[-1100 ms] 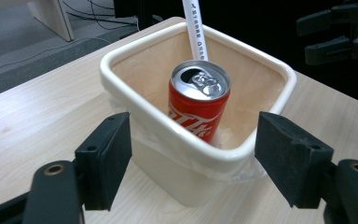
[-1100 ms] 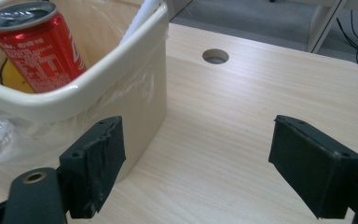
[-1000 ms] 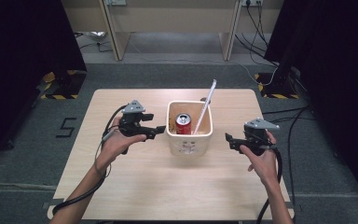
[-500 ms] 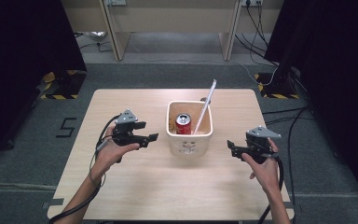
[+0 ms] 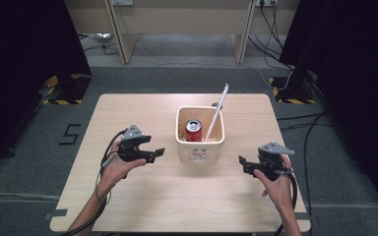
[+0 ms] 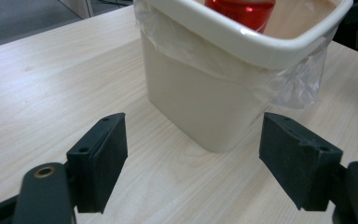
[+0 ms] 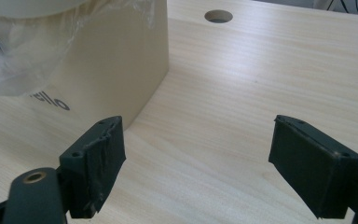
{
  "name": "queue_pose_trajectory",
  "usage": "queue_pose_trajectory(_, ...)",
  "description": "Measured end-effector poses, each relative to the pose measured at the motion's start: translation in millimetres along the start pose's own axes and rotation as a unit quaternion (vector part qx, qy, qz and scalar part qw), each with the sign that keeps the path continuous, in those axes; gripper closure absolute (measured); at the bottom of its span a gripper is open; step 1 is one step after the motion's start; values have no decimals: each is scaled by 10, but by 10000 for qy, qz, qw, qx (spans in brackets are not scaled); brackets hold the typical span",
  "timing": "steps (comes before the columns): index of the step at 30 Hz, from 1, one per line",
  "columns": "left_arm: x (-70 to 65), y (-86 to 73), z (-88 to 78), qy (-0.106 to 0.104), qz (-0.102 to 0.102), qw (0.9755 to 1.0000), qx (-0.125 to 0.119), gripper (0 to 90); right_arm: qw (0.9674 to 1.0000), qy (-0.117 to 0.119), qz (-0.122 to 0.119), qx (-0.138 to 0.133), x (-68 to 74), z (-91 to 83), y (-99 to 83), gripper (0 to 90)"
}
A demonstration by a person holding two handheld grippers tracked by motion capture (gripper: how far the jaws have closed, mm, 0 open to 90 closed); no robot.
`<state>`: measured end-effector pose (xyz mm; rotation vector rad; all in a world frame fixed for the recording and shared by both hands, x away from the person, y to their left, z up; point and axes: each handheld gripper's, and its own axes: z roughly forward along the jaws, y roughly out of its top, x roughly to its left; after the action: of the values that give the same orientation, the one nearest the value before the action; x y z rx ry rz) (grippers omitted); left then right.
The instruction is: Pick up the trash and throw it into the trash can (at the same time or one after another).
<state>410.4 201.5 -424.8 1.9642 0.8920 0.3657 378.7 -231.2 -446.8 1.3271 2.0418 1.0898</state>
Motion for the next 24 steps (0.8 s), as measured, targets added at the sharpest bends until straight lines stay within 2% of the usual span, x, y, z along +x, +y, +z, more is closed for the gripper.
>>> queue_pose_trajectory(11, 0, -165, 67, 133, 38, 9998, 135, 191, 9999, 71, 93, 79, 37, 66, -174, 170)
queue_pose_trajectory(19, 20, -373, 131, 55, -95, 9997, 207, 191, 9998, 60, 115, 165, 49, 98, -281, 170)
queue_pose_trajectory(24, 18, -468, 158, 37, -67, 9996, 280, 191, 9997, 74, 123, 193, 73, 111, -337, 170)
